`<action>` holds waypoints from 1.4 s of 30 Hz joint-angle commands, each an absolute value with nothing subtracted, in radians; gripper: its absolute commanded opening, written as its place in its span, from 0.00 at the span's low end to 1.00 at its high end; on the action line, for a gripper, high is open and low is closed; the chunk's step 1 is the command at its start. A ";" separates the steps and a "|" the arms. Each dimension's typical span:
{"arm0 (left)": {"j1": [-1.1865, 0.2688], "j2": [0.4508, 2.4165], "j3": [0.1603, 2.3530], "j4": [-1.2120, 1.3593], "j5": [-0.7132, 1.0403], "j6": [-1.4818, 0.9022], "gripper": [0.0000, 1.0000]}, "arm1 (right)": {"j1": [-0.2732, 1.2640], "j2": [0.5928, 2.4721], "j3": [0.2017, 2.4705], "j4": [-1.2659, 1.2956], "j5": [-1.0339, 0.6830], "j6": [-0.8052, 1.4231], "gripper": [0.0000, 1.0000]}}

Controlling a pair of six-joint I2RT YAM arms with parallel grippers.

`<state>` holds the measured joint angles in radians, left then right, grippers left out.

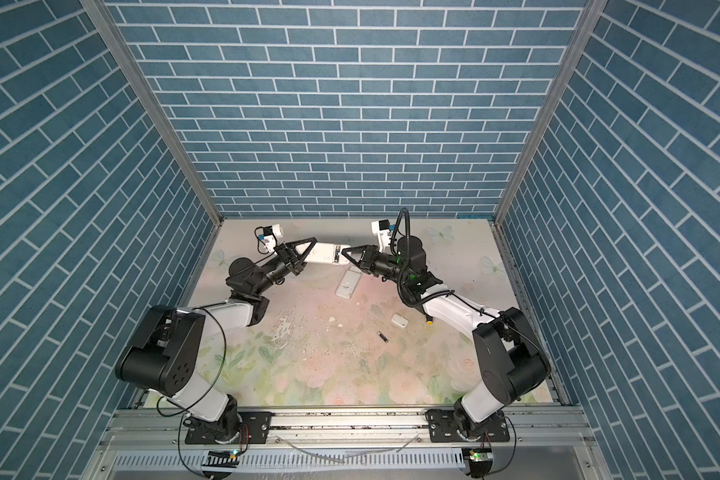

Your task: Unload the batteries from the remote control

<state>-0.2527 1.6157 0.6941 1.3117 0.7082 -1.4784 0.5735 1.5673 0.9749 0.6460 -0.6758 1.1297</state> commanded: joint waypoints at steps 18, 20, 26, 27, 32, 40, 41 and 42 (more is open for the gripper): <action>-0.223 1.616 0.663 1.262 0.710 -1.441 0.00 | 0.568 1.497 0.974 0.751 -0.706 1.124 0.12; -0.222 1.616 0.660 1.262 0.710 -1.441 0.00 | 0.568 1.496 0.974 0.750 -0.707 1.124 0.11; -0.218 1.623 0.658 1.267 0.712 -1.440 0.00 | 0.568 1.493 0.974 0.753 -0.711 1.124 0.09; -0.218 1.624 0.657 1.267 0.712 -1.441 0.00 | 0.568 1.493 0.978 0.755 -0.714 1.124 0.09; -0.218 1.626 0.656 1.272 0.710 -1.442 0.00 | 0.567 1.491 0.980 0.758 -0.726 1.124 0.16; -0.216 1.624 0.659 1.272 0.712 -1.444 0.00 | 0.565 1.483 0.970 0.753 -0.728 1.121 0.19; -0.215 1.624 0.660 1.271 0.712 -1.445 0.00 | 0.565 1.482 0.969 0.750 -0.728 1.121 0.19; -0.215 1.624 0.658 1.272 0.712 -1.444 0.00 | 0.565 1.480 0.968 0.749 -0.728 1.120 0.19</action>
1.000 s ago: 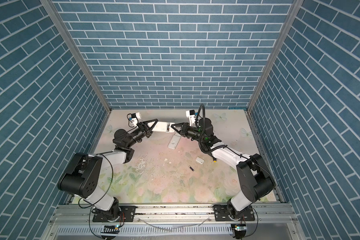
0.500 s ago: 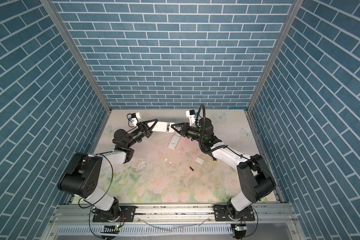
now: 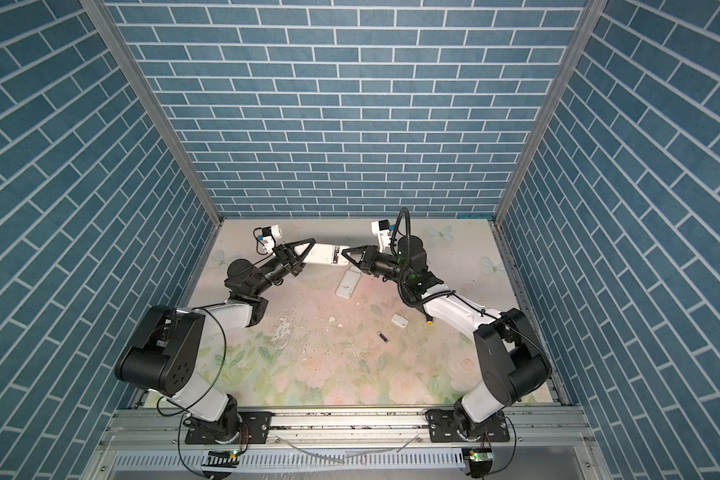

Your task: Unload the batteries from the remote control

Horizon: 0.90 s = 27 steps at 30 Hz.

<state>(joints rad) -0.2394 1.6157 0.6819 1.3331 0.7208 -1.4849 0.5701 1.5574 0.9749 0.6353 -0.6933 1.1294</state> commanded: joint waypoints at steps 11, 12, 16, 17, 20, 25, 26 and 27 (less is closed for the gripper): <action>-0.213 1.621 0.659 1.272 0.712 -1.446 0.00 | 0.555 1.474 0.950 0.741 -0.722 1.118 0.12; -0.213 1.620 0.657 1.272 0.712 -1.446 0.00 | 0.553 1.473 0.948 0.741 -0.721 1.118 0.12; -0.210 1.619 0.651 1.272 0.713 -1.444 0.00 | 0.550 1.460 0.931 0.724 -0.717 1.108 0.11; -0.210 1.620 0.650 1.273 0.714 -1.444 0.00 | 0.549 1.456 0.926 0.711 -0.714 1.101 0.11; -0.207 1.624 0.647 1.278 0.715 -1.444 0.00 | 0.548 1.440 0.922 0.659 -0.702 1.069 0.11; -0.207 1.621 0.639 1.268 0.716 -1.435 0.00 | 0.545 1.409 0.916 0.589 -0.689 1.026 0.11; -0.207 1.620 0.638 1.264 0.716 -1.434 0.00 | 0.545 1.403 0.914 0.577 -0.684 1.018 0.11; -0.207 1.616 0.634 1.259 0.718 -1.430 0.00 | 0.543 1.396 0.912 0.559 -0.679 1.007 0.12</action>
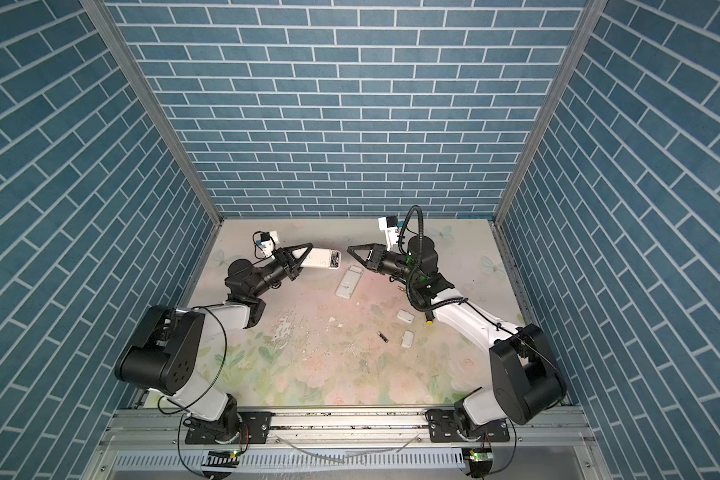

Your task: Unload the batteries from the remote control

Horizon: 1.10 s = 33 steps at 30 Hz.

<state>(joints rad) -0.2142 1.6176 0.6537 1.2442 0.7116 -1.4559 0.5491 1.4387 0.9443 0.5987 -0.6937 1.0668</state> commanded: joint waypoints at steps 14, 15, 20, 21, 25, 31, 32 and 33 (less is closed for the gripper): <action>-0.209 1.491 0.502 1.053 0.683 -1.293 0.00 | 0.537 1.298 0.870 0.336 -0.574 0.881 0.15; -0.210 1.477 0.480 1.042 0.674 -1.281 0.00 | 0.536 1.295 0.866 0.327 -0.567 0.878 0.15; -0.227 1.428 0.341 1.040 0.617 -1.249 0.00 | 0.532 1.290 0.851 0.292 -0.538 0.855 0.16; -0.237 1.421 0.309 1.051 0.599 -1.247 0.00 | 0.531 1.290 0.847 0.287 -0.531 0.849 0.17; -0.308 1.401 0.192 1.083 0.498 -1.235 0.00 | 0.527 1.293 0.838 0.278 -0.517 0.838 0.17; -0.432 1.357 0.092 1.068 0.342 -1.196 0.00 | 0.524 1.307 0.834 0.276 -0.517 0.835 0.17; -0.446 1.349 0.086 1.054 0.325 -1.191 0.00 | 0.523 1.308 0.833 0.276 -0.516 0.834 0.17; -0.459 1.339 0.081 1.037 0.309 -1.183 0.00 | 0.522 1.308 0.832 0.275 -0.515 0.834 0.17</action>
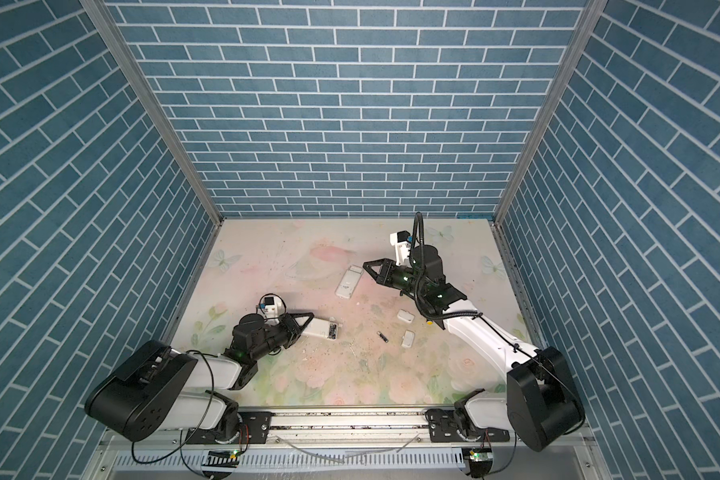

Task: Unload the batteries from the remote control
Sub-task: 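Lower the display remote onto the table and release it with the left gripper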

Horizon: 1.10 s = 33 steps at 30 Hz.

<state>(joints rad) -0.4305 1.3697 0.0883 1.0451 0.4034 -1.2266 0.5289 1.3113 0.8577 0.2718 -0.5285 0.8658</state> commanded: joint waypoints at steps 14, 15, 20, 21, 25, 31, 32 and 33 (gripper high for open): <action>-0.519 1.324 0.028 1.007 0.195 -1.160 0.00 | 0.523 1.258 0.810 0.158 -0.463 0.794 0.19; -0.522 1.335 0.021 1.023 0.185 -1.165 0.00 | 0.523 1.257 0.811 0.155 -0.463 0.792 0.19; -0.544 1.387 0.000 1.082 0.139 -1.177 0.02 | 0.523 1.255 0.817 0.149 -0.463 0.784 0.20; -0.551 1.397 -0.003 1.092 0.128 -1.180 0.04 | 0.523 1.255 0.818 0.148 -0.463 0.782 0.20; -0.578 1.434 -0.007 1.113 0.090 -1.186 0.19 | 0.523 1.258 0.818 0.149 -0.462 0.781 0.20; -0.621 1.472 -0.028 1.140 0.021 -1.206 0.39 | 0.523 1.255 0.819 0.143 -0.462 0.779 0.20; -0.626 1.474 -0.031 1.140 0.012 -1.209 0.41 | 0.523 1.254 0.820 0.140 -0.462 0.778 0.20; -0.632 1.473 -0.035 1.138 0.004 -1.212 0.43 | 0.523 1.252 0.822 0.137 -0.461 0.776 0.21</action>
<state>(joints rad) -0.6144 1.4662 0.0063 1.1194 0.0589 -1.2068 0.5270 1.2778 0.8318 0.1406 -0.4698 0.8093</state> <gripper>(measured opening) 0.420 0.204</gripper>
